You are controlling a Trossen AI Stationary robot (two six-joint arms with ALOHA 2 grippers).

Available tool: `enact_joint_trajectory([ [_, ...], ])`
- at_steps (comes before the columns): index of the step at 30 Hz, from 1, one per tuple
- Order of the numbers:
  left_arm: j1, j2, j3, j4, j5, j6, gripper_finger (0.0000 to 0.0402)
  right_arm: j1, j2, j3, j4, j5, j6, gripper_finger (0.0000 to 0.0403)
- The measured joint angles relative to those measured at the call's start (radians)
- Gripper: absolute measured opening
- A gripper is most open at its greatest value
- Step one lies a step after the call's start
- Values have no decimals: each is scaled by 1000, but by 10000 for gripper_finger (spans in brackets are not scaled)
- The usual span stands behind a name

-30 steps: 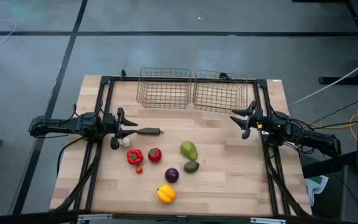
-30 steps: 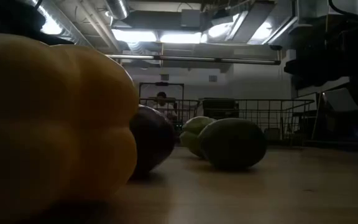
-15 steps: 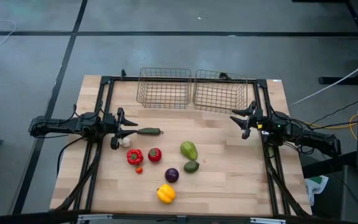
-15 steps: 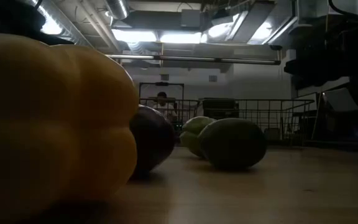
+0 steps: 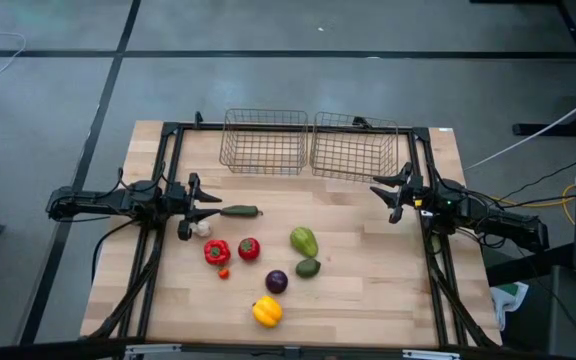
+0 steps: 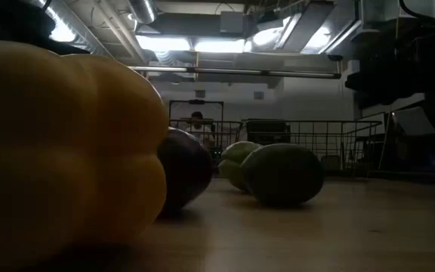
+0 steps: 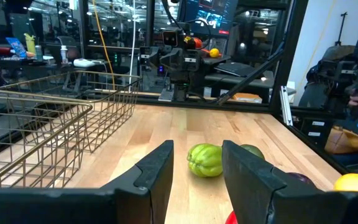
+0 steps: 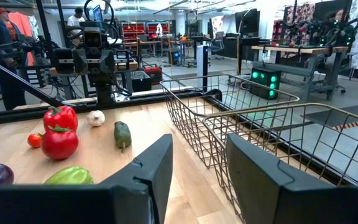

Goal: Sort produce into baskets
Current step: Put the green chayote into the right gold wire basket

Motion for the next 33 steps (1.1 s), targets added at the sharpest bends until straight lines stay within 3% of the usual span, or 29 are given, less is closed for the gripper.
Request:
enact_joint_trajectory([
  [8, 0, 0, 0, 0, 0, 0, 134, 0, 0, 0, 3, 0, 2, 150],
  [16, 0, 0, 0, 0, 0, 0, 134, 0, 0, -3, 22, 0, 156, 150],
  [29, 0, 0, 0, 0, 0, 0, 134, 0, 0, -4, 127, 10, 266, 150],
  [33, 0, 0, 0, 0, 0, 0, 134, 0, 0, -2, 127, 10, 291, 168],
])
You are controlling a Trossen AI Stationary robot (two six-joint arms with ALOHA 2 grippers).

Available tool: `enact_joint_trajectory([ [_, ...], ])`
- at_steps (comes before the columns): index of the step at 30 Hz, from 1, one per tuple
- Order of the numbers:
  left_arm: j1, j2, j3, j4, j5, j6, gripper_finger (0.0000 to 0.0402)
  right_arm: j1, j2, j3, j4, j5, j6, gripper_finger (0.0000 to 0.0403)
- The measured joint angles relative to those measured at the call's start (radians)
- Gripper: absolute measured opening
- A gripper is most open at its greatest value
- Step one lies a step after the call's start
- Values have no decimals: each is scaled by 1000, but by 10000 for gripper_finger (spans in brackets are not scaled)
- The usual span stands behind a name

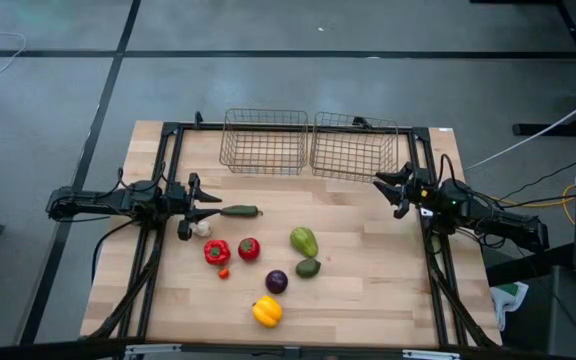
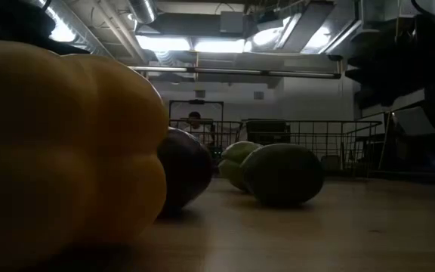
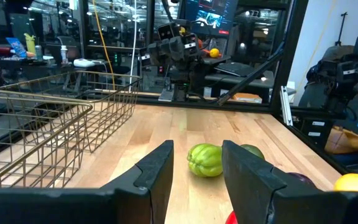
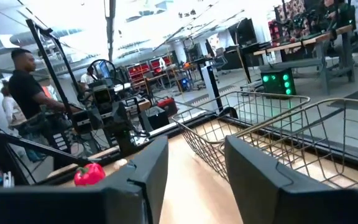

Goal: Sort produce into baskets
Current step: Put the green chayote into the right gold wire basket

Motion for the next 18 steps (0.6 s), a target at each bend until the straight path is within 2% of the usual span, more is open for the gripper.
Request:
enact_joint_trajectory([
  [6, 0, 0, 0, 0, 0, 0, 134, 0, 0, 0, 6, -3, -2, 224],
  [9, 0, 0, 0, 0, 0, 0, 134, 0, 0, 1, 58, -37, -4, 245],
  [13, 0, 0, 0, 0, 0, 0, 134, 0, 12, 11, 143, -63, -5, 254],
  [18, 0, 0, 0, 0, 0, 0, 134, 0, 77, 103, 91, -62, -5, 255],
])
